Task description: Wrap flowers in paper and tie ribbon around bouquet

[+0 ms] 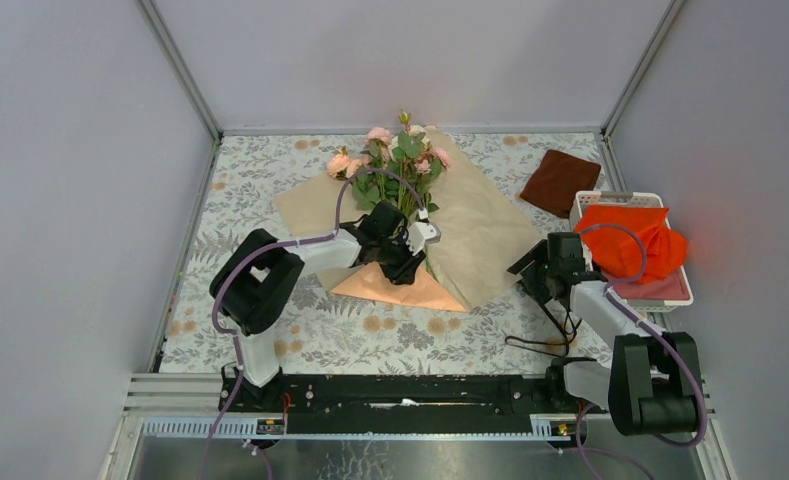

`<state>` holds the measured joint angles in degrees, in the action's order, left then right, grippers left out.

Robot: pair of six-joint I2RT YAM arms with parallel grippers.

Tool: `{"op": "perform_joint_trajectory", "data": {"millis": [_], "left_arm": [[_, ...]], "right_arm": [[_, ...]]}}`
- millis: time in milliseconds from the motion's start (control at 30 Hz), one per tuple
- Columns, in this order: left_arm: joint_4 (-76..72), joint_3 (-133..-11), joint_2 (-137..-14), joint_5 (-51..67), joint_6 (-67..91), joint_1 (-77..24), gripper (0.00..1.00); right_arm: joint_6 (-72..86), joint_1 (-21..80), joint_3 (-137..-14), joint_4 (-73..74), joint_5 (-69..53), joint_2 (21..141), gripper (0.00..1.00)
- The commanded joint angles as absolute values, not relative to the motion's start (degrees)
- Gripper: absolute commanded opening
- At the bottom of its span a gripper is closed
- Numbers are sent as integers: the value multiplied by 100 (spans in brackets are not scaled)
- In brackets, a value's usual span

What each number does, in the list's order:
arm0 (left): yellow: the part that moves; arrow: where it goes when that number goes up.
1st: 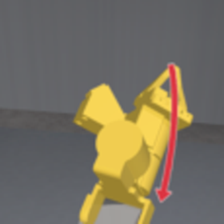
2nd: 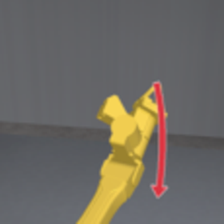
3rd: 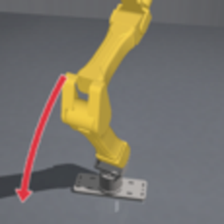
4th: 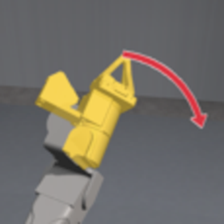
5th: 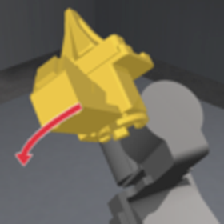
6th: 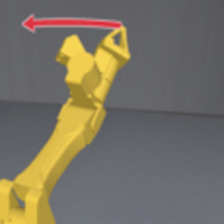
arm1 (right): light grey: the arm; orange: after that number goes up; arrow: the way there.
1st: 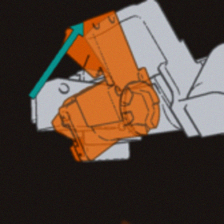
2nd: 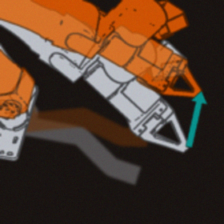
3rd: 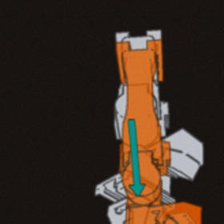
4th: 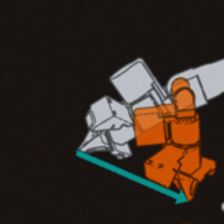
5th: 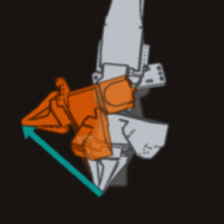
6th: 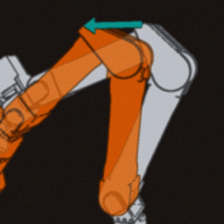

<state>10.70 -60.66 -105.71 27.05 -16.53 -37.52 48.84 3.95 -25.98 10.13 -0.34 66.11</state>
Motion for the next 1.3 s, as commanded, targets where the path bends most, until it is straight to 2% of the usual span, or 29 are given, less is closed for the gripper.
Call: {"op": "perform_joint_trajectory", "data": {"millis": [0,233,467,800,933,1067,1200,1233,1267], "left_arm": [[1018,-5987,-10630,2745,-1608,-3806,41],[1042,-5997,-10621,2769,-1639,-3806,41],[1047,-6006,-10640,2769,-1643,-3806,41],[1072,-6052,-10663,2763,-1653,-3803,41],[1079,-6058,-10661,2737,-1672,-3806,41],[1082,-6073,-10664,2675,-1662,-3806,41],[1034,-6089,-10719,2606,-1587,-3806,41],[1033,-6088,-10743,2602,-1563,-3806,41],[1043,-6099,-10764,2606,-1549,-3806,41]], "right_arm": [[5079,192,-2344,285,-647,7222,68],[4896,91,-2428,62,-578,7495,66],[4714,64,-2529,-651,-1528,7852,64],[5449,73,-1899,-1639,-2490,7246,67],[5450,79,-1797,-1800,-2569,7194,65],[5029,79,-2089,-1511,-2244,7236,41],[4063,166,-2763,-761,-1545,7303,6],[3843,303,-2923,-571,-1296,7299,0],[3613,495,-3097,-369,-1049,7289,0]]}}
